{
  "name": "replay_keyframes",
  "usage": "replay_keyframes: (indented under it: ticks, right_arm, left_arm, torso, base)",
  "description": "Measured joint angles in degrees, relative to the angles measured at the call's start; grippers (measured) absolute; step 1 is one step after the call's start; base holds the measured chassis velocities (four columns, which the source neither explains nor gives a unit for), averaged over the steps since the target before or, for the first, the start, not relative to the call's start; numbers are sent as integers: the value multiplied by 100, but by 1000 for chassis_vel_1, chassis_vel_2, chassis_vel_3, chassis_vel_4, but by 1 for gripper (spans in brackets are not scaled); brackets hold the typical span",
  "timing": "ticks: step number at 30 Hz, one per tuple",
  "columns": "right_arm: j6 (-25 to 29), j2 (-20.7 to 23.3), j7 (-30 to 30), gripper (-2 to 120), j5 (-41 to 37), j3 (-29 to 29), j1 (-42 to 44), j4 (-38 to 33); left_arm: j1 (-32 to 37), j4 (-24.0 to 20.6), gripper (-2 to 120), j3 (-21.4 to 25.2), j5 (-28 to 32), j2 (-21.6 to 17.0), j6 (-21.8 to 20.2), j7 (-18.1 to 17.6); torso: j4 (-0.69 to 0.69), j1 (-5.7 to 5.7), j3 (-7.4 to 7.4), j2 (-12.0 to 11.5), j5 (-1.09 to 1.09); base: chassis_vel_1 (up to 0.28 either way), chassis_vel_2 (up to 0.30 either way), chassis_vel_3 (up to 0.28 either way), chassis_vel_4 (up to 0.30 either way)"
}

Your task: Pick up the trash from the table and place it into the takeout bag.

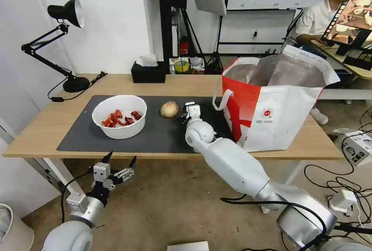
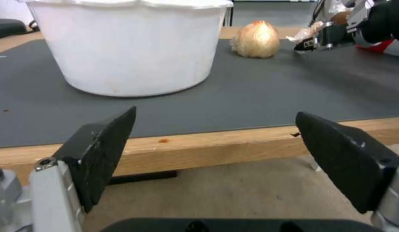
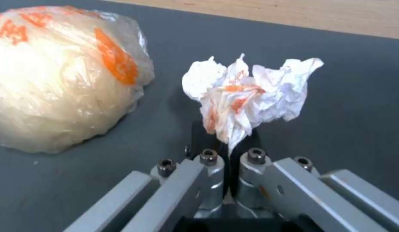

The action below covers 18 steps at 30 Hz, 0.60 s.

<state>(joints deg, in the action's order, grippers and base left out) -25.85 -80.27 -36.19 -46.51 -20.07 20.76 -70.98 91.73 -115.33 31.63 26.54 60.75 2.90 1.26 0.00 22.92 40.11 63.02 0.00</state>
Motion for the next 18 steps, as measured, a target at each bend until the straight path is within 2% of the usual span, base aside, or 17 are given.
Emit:
replay_keyframes:
  ticks: [8, 9, 10, 12, 16, 18]
  right_arm:
    - [135, 161, 53, 0, 43, -8, 70, -246]
    - [187, 500, 203, 0, 22, -64, 133, -823]
    - [187, 500, 203, 0, 22, -64, 133, -823]
    - [320, 1028, 267, 0, -44, -307, 243, -1719]
    - [355, 1278, 284, 0, -66, -355, 322, -2195]
    - [371, 1521, 334, 0, -115, -341, 407, -2692]
  left_arm:
    - [0, -12, 100, -12, 0, 7, 2, -3]
    - [1, -37, 100, -15, 0, 6, 2, -11]
    - [1, -37, 100, -15, 0, 6, 2, -11]
    - [39, -97, 100, 0, -1, 7, 3, -22]
    - [79, -115, 100, 5, -11, 21, 3, -23]
    - [115, -128, 100, 7, -29, 52, 3, -26]
  torso:
    - [0, 0, 0, 0, 0]
    - [-2, 0, 0, 0, 0]
    - [-2, 0, 0, 0, 0]
    - [-1, 0, 0, 0, 1]
    - [-1, 0, 0, 0, 1]
    - [0, 0, 0, 0, 1]
  base:
    - [0, 0, 0, 0]
    - [0, 0, 0, 0]
    - [0, 0, 0, 0]
    - [0, 0, 0, 0]
    - [0, 0, 0, 0]
    - [0, 0, 0, 0]
